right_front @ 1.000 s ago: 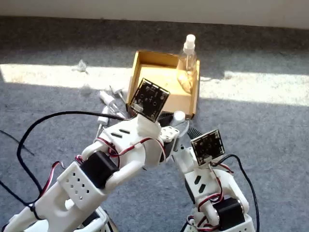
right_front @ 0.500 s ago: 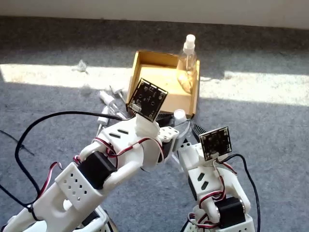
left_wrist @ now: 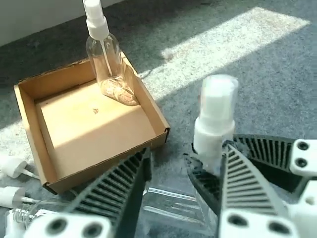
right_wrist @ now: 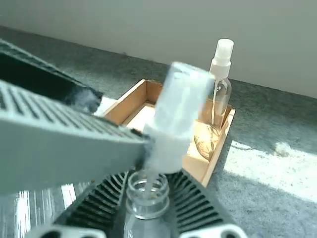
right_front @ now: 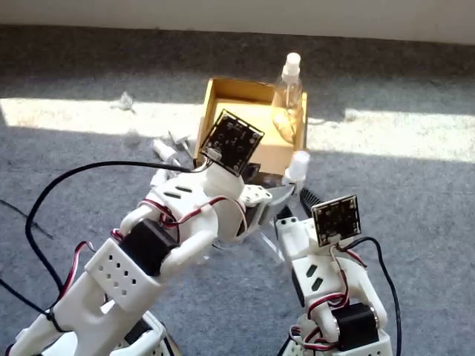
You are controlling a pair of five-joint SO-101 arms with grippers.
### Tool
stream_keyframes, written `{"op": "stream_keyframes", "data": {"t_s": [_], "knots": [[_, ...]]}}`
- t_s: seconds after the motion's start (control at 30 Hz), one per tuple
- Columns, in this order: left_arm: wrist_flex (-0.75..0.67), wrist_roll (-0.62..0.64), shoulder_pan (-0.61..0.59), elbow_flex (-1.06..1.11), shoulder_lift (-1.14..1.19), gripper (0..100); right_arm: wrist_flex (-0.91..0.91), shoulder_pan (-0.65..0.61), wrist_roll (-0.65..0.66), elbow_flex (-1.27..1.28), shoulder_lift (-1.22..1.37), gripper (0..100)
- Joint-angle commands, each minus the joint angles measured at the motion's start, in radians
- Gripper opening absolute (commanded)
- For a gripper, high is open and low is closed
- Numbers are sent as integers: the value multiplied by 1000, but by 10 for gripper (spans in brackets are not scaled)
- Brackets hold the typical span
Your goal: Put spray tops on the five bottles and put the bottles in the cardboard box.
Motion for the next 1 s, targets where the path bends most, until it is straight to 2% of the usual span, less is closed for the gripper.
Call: {"op": "stream_keyframes", "data": {"t_s": [0.0, 0.17, 0.37, 0.47, 0.6, 0.8, 0.97], "knots": [[57, -52, -62, -136, -12, 222, -27, 12, -6, -8, -7, 4], [98, -58, -160, -174, -59, 211, -27, 35, -5, -16, -7, 4], [98, -58, -246, -41, -222, 210, -33, 120, 5, -16, -7, 4], [98, -58, -295, 82, -309, 210, -111, 163, 52, -16, 4, 4], [91, -58, -372, 242, -395, 210, -193, 182, 51, -16, 5, 4], [58, -60, -470, 346, -438, 210, -351, 179, 51, -12, 25, 4], [-23, -60, -478, 444, -438, 210, -469, 179, 49, -113, 305, 4]]}}
